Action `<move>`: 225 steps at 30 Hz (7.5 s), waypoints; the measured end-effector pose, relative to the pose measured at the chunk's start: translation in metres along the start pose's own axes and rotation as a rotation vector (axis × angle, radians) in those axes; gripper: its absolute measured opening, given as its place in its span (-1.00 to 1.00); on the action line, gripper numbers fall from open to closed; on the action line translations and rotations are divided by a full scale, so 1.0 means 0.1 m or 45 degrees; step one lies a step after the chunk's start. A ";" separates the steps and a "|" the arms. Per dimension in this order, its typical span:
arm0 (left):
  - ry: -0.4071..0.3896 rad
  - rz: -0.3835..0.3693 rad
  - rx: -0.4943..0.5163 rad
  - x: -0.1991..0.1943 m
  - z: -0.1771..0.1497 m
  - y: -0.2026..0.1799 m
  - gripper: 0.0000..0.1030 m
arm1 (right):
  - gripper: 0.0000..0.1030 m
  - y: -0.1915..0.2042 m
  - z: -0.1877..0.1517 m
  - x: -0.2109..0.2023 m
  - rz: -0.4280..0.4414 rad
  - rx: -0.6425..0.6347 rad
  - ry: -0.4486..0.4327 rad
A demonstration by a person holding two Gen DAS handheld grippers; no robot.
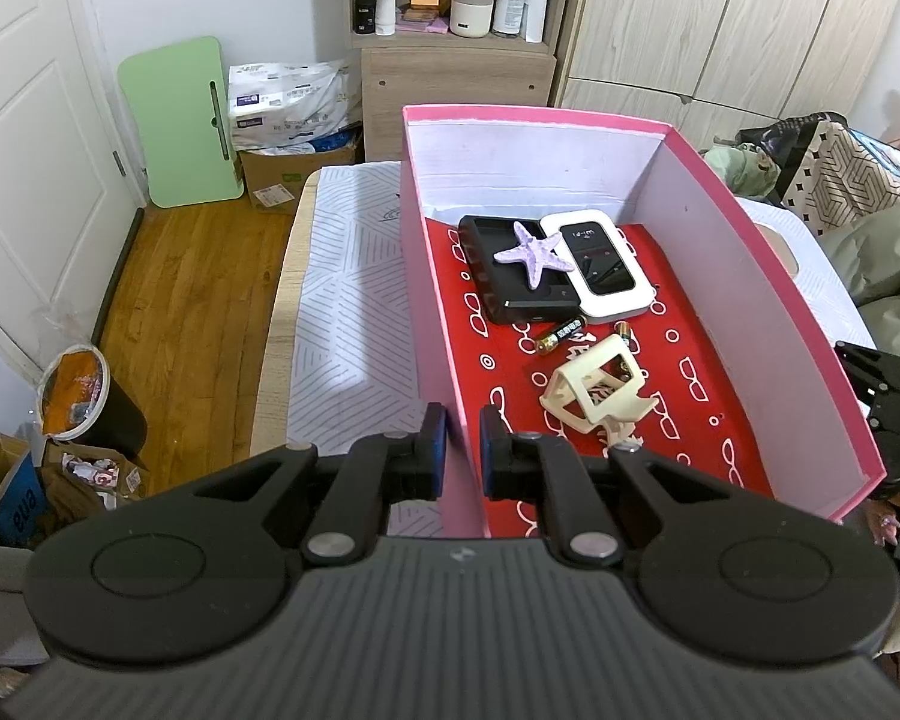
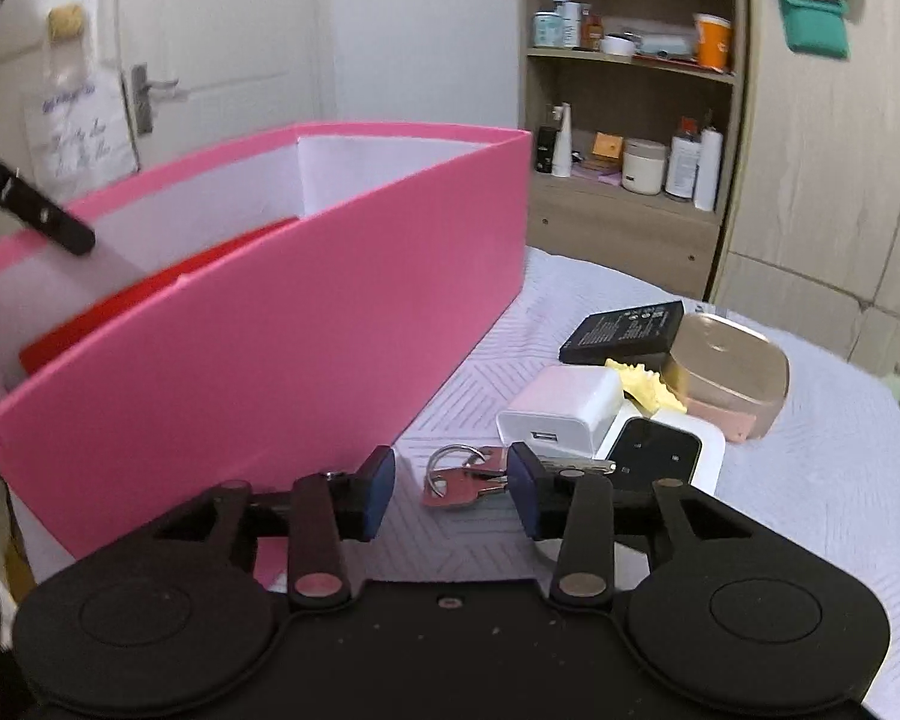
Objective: Organize rigid objects
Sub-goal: 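Grasp the keys beside the white router with the right gripper, then carry the keys into the box and release them, then grasp the white ZDX router on the table with the right gripper, then carry the white ZDX router into the box and release it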
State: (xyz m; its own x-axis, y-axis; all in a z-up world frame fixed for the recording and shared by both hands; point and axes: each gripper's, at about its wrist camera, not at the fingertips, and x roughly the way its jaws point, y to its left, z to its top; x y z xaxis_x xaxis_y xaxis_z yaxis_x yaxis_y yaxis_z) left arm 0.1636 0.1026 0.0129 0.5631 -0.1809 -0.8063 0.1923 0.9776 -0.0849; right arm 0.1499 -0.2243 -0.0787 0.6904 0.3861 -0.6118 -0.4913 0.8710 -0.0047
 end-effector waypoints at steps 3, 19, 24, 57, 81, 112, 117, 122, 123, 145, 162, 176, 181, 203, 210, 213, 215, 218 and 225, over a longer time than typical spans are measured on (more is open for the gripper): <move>0.002 -0.002 -0.001 0.00 -0.01 0.01 -0.81 | 0.15 0.10 -0.05 0.01 -0.050 -0.161 0.026; -0.002 -0.011 -0.011 0.00 -0.01 0.02 -0.80 | 0.11 -0.27 -0.09 -0.08 0.069 0.529 -0.008; -0.002 -0.014 -0.012 0.00 -0.01 0.01 -0.81 | 0.03 -0.15 -0.11 -0.02 -0.099 0.433 -0.068; -0.005 -0.017 -0.008 -0.02 -0.03 0.03 -0.80 | -0.95 -0.46 0.24 -0.56 0.198 0.638 -0.249; -0.023 -0.007 0.013 -0.07 -0.04 0.03 -0.83 | -0.95 -0.06 1.04 -0.81 0.421 0.402 -0.326; -0.025 -0.015 -0.017 -0.07 -0.06 0.06 -0.83 | -0.64 -0.39 0.72 -0.90 0.097 0.333 0.002; -0.022 -0.006 -0.016 -0.06 -0.05 0.04 -0.83 | -0.50 -0.56 0.46 -0.91 0.021 0.379 0.071; -0.017 0.001 -0.014 -0.06 -0.05 0.03 -0.83 | -0.18 -0.59 0.18 -0.79 -0.006 0.370 0.109; -0.015 0.001 -0.014 -0.06 -0.05 0.03 -0.83 | -0.14 -0.58 0.14 -0.77 -0.018 0.356 0.106; -0.007 0.002 -0.018 -0.06 -0.04 0.02 -0.83 | 0.44 -0.64 0.16 0.12 -0.226 0.326 0.203; 0.080 0.050 0.037 -0.06 0.05 -0.05 -0.83 | 0.30 -0.75 0.29 -0.22 -0.141 0.418 0.138; 0.160 0.041 0.100 -0.07 0.14 -0.08 -0.84 | 0.30 -0.57 0.73 -0.73 0.133 0.518 -0.002; 0.147 -0.005 0.107 -0.08 0.13 -0.02 -0.84 | 0.30 -0.20 1.06 -0.67 0.333 0.441 0.020; 0.098 -0.150 0.086 -0.09 0.08 0.16 -0.81 | 0.30 0.81 1.29 0.77 0.676 0.292 0.712; 0.093 -0.158 0.080 -0.10 0.08 0.17 -0.81 | 0.28 1.03 1.35 0.77 0.577 0.135 0.746; 0.092 -0.164 0.070 -0.10 0.07 0.18 -0.81 | 0.29 1.07 1.36 0.72 0.528 0.106 0.728; 0.093 -0.166 0.063 -0.11 0.07 0.19 -0.81 | 0.31 1.06 1.37 0.64 0.506 0.099 0.681; 0.092 -0.169 0.051 -0.11 0.07 0.21 -0.81 | 0.31 1.01 1.37 0.34 0.552 0.054 0.561; 0.083 -0.178 -0.001 -0.10 0.06 0.24 -0.81 | 0.31 0.65 1.40 -0.44 0.525 0.133 0.280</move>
State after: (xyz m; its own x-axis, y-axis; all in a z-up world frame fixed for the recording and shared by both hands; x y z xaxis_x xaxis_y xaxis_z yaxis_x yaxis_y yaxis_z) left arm 0.1678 0.1273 0.0222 0.4777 -0.3082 -0.8227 0.2646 0.9434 -0.1999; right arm 0.1621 -0.1418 0.0584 0.3148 0.6423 -0.6988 -0.6370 0.6888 0.3461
